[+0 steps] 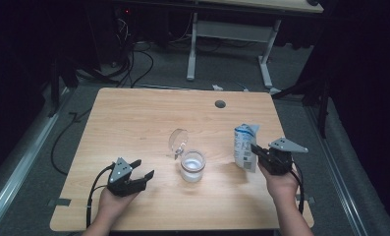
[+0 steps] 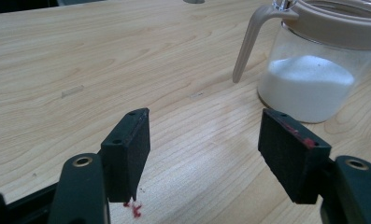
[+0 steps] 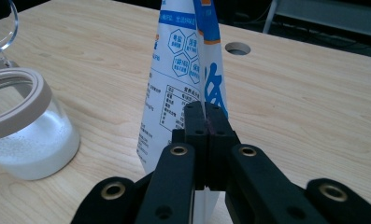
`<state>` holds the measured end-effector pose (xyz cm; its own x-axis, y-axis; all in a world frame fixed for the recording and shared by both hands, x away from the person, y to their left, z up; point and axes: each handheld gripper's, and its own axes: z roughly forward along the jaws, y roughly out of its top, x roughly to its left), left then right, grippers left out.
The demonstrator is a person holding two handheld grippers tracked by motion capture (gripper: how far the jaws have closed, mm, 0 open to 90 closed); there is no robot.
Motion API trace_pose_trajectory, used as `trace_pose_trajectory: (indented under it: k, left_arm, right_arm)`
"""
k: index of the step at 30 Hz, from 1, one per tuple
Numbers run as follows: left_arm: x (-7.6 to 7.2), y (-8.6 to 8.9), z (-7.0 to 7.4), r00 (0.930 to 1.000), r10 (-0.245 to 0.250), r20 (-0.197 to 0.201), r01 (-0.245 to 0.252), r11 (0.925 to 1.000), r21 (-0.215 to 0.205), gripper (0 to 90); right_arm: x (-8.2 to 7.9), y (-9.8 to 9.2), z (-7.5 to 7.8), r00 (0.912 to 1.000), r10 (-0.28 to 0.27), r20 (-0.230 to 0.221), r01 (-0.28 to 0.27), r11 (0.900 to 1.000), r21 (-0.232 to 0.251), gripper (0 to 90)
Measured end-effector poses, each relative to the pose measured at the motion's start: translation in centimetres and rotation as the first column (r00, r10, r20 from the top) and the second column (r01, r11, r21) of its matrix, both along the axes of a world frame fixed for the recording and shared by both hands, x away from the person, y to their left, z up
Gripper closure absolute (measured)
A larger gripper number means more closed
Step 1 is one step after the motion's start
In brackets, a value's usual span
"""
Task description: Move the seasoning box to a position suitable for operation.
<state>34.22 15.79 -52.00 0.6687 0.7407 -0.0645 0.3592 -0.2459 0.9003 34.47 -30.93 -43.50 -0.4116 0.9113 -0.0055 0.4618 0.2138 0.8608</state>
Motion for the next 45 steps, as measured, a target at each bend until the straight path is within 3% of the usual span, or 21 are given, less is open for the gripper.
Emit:
trace_pose_trajectory:
  k: [13,26,45]
  left_arm:
    - [0.1,-0.3,-0.2,0.9997,-0.020,-0.011,0.020,0.9998,0.001,35.7]
    - [0.0,-0.3,-0.2,0.9994,-0.033,-0.006,0.033,0.9994,-0.002,35.8]
    - [0.0,-0.4,-0.3,0.9989,-0.045,-0.009,0.045,0.9990,0.002,35.9]
  right_arm:
    - [0.0,-0.6,-2.7,0.9973,-0.042,0.061,0.037,0.996,0.086,90.0]
    - [0.7,-0.2,-3.7,0.9918,-0.061,0.113,0.052,0.995,0.080,90.0]
    - [0.4,0.3,-4.3,0.9921,-0.059,0.111,0.052,0.997,0.058,86.9]
